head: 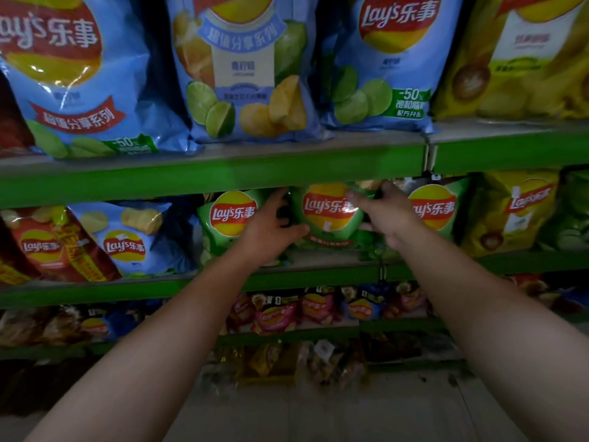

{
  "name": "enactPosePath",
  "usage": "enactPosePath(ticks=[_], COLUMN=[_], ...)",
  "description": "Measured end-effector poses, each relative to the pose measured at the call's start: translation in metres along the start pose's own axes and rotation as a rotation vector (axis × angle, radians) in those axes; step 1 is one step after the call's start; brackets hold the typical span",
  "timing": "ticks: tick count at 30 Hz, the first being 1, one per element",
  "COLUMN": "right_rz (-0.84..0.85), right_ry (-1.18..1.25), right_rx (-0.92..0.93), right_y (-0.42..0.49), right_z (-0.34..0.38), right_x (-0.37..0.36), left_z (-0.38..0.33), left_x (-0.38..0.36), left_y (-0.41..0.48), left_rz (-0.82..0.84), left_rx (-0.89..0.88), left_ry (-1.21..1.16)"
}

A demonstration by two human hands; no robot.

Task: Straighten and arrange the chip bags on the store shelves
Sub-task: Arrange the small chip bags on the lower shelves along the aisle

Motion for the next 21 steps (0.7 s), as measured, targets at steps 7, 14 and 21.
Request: enactPosePath(ticks=[7, 14, 21], right_rz=[0.124, 0.224, -0.177], right_ry=[-0.009, 0.013, 0.006], right_rx=[-0.067, -0.072, 0.023], right_y=[0.011, -0.005, -0.081], right_z=[-0.03, -0.048, -0.094], right_x=[-0.002, 0.012, 0.111], left_z=[0.005, 0.0, 0.026], left_x=[-0.011, -0.03, -0.055], left_y=[0.002, -0.009, -0.035], left_rz=[-0.077, -0.138, -0.399], left_rx=[0.013, -0.031, 0.138], left_ry=[-0.156, -0.15, 0.055])
Point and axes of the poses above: each hand's wrist, its own y-axis towards the middle knuckle, its own x-axis out of the back of the hand, z = x × y, the point moved 4 cm from there along y, towards the middle knuckle, and after that the axes turned 11 degrees about z, right-handed, at the moved point
